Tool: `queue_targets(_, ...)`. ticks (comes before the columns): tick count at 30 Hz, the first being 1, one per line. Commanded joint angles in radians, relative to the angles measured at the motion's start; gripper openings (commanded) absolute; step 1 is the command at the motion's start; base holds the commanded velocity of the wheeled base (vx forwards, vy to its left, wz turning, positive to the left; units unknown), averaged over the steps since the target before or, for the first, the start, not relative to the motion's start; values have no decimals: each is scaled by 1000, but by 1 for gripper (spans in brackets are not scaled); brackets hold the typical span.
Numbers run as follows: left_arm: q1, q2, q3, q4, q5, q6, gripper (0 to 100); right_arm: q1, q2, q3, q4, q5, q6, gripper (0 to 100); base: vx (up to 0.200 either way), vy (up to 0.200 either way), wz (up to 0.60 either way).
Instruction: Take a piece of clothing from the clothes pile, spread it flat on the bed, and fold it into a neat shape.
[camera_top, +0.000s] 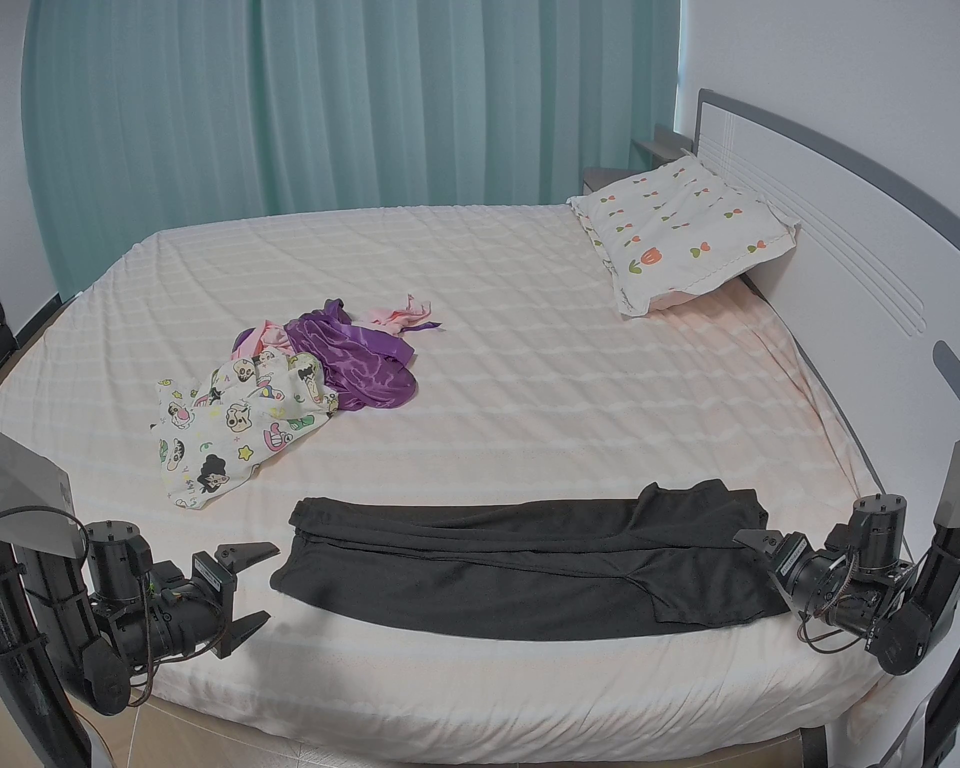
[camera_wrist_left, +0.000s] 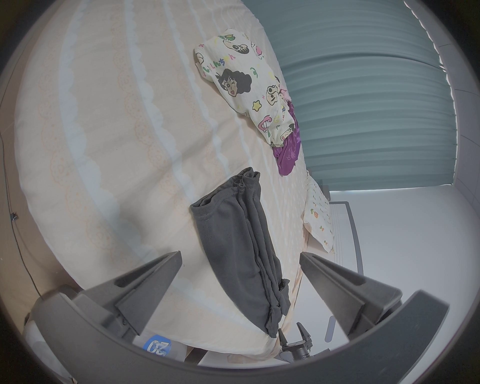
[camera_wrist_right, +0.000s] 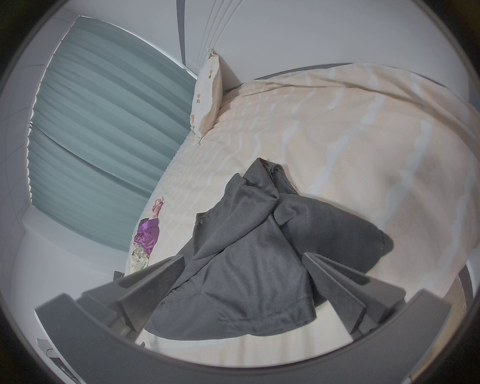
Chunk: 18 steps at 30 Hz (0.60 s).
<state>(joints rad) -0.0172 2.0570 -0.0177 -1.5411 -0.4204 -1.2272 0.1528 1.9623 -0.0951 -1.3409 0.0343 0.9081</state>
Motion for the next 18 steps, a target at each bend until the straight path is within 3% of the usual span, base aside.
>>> queue_targets(1, 0, 2, 16, -1, 0, -1, 100, -16, 56, -31, -8, 23, 0, 100, 0, 0, 0)
queue_targets(12, 0, 0, 16, -1, 0, -1, 100, -81, 162, -83, -34, 55, -38, 100, 0, 0, 0)
queue_targets(13, 0, 0, 16, -1, 0, -1, 100, -87, 168, -83, -40, 78, -38, 0, 0, 0, 0)
queue_targets(18, 0, 0, 16, -1, 0, -1, 100, -102, 173, -83, -41, 88, -38, 0, 0, 0, 0)
